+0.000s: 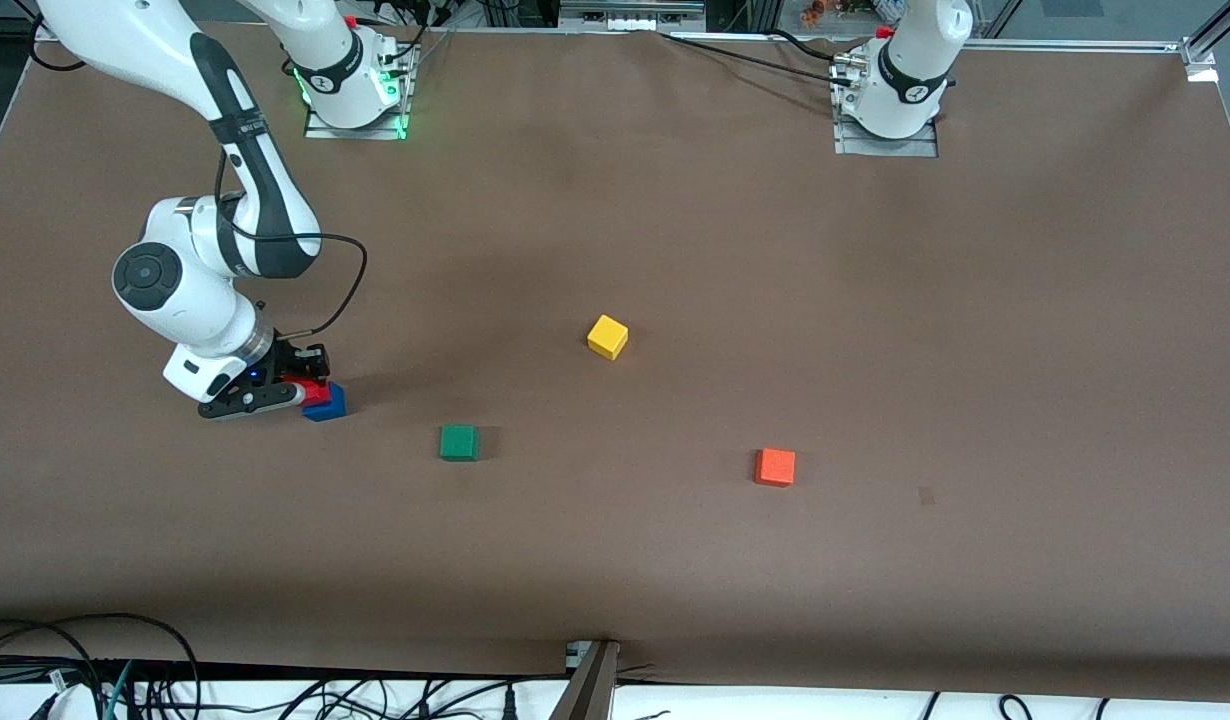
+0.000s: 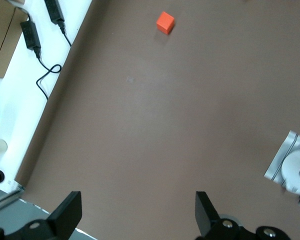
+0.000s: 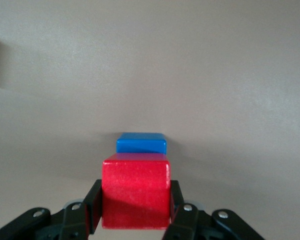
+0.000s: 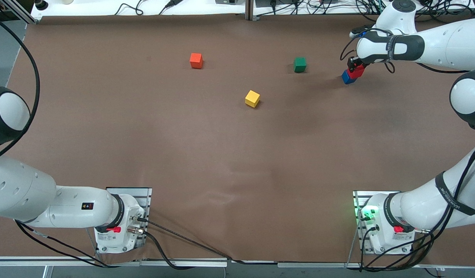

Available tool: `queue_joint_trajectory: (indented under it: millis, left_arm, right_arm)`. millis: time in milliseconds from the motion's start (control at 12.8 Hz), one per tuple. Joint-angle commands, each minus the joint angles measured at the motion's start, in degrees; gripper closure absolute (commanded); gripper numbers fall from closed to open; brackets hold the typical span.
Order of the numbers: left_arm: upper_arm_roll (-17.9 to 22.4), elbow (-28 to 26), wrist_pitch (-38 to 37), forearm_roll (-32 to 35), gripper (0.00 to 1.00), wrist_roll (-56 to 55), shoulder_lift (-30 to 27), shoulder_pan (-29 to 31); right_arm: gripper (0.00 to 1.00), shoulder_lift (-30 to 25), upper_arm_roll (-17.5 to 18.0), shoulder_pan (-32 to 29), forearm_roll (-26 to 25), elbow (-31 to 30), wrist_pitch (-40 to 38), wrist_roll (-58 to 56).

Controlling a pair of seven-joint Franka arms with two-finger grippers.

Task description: Pass red block to right arm, stack on blue

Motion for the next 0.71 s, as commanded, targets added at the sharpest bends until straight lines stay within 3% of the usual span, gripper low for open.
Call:
queue_joint_trajectory:
  millis: [0, 78, 157, 235, 313, 549, 627]
  left_arm:
    - [-3.62, -8.99, 0.46, 3.38, 0.0, -21.45, -5.91, -3.31]
    - [-6.6, -14.78, 2.73, 3.56, 0.0, -31.99, -8.89, -3.14]
    - [-9.16, -21.19, 6.23, 3.65, 0.0, -40.01, -11.79, -2.97]
    - [-10.66, -25.69, 9.14, 3.57, 0.0, -44.88, -13.39, -2.79]
    - [-11.2, -28.87, 12.13, 3.13, 0.0, -48.23, -13.58, -2.7]
    - [-11.21, -38.8, 22.93, 1.99, 0.0, -60.62, -12.88, -2.35]
    - [-11.21, -39.0, 23.58, 1.98, 0.0, -62.75, -11.31, -2.26]
  right_arm:
    - [1.0, -2.0, 0.26, -0.34, 1.13, -2.18, 0.95, -1.22]
    - [1.0, -2.0, 0.26, -0.34, 1.13, -2.09, 0.95, -1.22]
    - [0.75, -1.83, 0.26, -0.34, 1.13, -2.0, 0.95, -1.22]
    - [0.07, -1.65, 0.26, -0.34, 1.13, -1.83, 0.95, -1.22]
    - [0.0, -1.65, 0.26, -0.34, 1.04, -1.57, 0.86, -1.31]
    - [0.0, -2.17, 0.17, -0.34, 1.04, 0.36, 0.24, -2.63]
    - [0.0, -2.79, 0.17, -0.34, 1.04, 1.07, -0.71, -2.63]
